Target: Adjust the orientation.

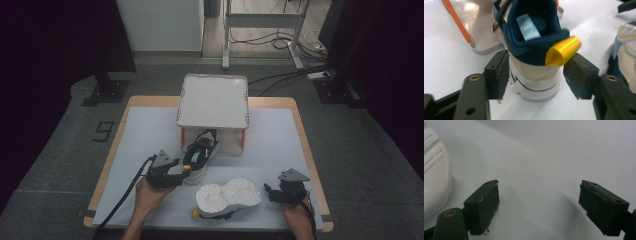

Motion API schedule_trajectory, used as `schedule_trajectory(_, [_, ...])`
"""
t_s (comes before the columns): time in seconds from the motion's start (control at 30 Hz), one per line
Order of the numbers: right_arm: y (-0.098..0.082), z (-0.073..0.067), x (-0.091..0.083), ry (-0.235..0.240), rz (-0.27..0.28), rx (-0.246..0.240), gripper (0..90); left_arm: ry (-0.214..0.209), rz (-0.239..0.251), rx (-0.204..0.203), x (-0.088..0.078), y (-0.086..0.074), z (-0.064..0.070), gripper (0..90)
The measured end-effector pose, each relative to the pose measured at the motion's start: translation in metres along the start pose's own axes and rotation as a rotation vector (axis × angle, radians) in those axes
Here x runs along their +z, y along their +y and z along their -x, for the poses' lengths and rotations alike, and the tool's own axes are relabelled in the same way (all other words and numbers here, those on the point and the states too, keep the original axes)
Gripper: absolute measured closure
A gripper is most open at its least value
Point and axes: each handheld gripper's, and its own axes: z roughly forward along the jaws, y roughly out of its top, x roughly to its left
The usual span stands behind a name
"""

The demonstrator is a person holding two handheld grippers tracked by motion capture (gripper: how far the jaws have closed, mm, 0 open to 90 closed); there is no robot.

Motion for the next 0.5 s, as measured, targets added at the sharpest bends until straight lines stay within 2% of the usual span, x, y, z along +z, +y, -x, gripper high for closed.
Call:
schedule_trajectory(0.1, [0.0, 0.0, 0.0, -0.002, 0.003, -0.002, 16.1, -0.01, -0.011, -0.011, 0.009, 0.002, 0.003, 28.5])
schedule_trajectory(0.13, [0.0, 0.0, 0.0, -0.001, 0.001, -0.002, 16.1, -0.004, -0.023, -0.018, 0.017, 0.003, 0.004, 22.0])
schedule_trajectory(0.23, [0.0, 0.0, 0.0, -0.001, 0.0, -0.001, 16.1, 0.028, -0.038, -0.045, 0.036, 0.004, 0.006, 17.3])
schedule_trajectory(0.27, [0.0, 0.0, 0.0, -0.003, 0.003, -0.002, 16.1, 0.043, -0.035, -0.059, 0.041, 0.005, 0.006, 17.1])
schedule_trajectory(0.33, [0.0, -0.001, 0.0, -0.004, 0.003, -0.003, 16.2, 0.047, -0.032, -0.071, 0.047, 0.005, 0.005, 17.9])
schedule_trajectory(0.43, [0.0, 0.0, 0.0, -0.001, 0.001, -0.003, 16.2, 0.054, -0.027, -0.091, 0.046, 0.007, 0.006, 23.9])
schedule_trajectory(0.5, [0.0, 0.0, 0.0, -0.004, 0.003, -0.003, 16.3, 0.074, -0.028, -0.097, 0.043, 0.007, 0.006, 26.3])
